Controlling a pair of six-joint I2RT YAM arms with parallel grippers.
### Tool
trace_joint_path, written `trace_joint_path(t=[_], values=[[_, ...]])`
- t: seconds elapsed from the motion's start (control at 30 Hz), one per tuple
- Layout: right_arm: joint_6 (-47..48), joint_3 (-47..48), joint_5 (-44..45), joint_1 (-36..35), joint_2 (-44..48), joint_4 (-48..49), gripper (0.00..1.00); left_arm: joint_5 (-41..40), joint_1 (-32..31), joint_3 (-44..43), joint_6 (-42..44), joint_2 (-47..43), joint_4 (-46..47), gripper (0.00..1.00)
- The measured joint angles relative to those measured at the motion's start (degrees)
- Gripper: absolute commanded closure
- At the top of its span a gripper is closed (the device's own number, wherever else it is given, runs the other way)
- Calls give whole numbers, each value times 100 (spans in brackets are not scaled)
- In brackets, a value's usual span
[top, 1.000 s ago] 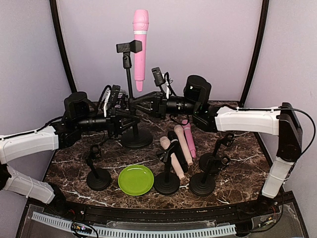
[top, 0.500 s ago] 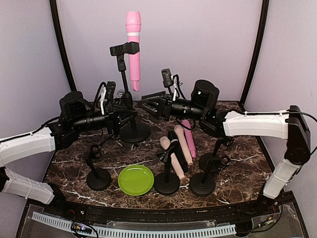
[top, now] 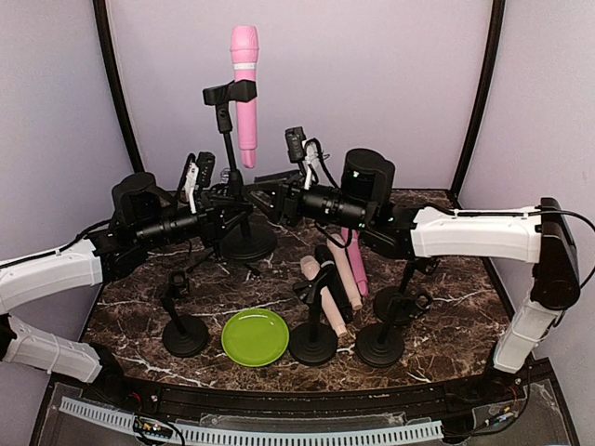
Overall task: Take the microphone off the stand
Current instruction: Unscrew the knob on the stand of the microphone stand.
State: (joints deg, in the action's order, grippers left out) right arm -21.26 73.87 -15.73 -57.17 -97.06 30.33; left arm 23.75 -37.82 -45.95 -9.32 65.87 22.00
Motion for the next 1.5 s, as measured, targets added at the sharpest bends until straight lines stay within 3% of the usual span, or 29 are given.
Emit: trace_joint_path(t=[0.4, 0.8, 0.9, 1.07, 1.33, 1.5], values=[[393, 758, -33, -83, -404, -579, 55, 118, 0, 0, 2, 13, 4, 100], [673, 879, -149, -96, -479, -726, 86, 236, 7, 0, -33, 66, 2, 100], [730, 857, -269, -61, -474, -688, 89, 269, 7, 0, -42, 66, 4, 100], [466, 533, -1126, 162, -376, -203, 89, 590, -7, 0, -42, 68, 22, 100], [-157, 509, -3062, 431, -365, 229, 89, 1856, -33, -7, -201, 175, 433, 100], [-411, 509, -3569, 463, -350, 450, 87, 2315, -83, -81, -254, 197, 509, 100]])
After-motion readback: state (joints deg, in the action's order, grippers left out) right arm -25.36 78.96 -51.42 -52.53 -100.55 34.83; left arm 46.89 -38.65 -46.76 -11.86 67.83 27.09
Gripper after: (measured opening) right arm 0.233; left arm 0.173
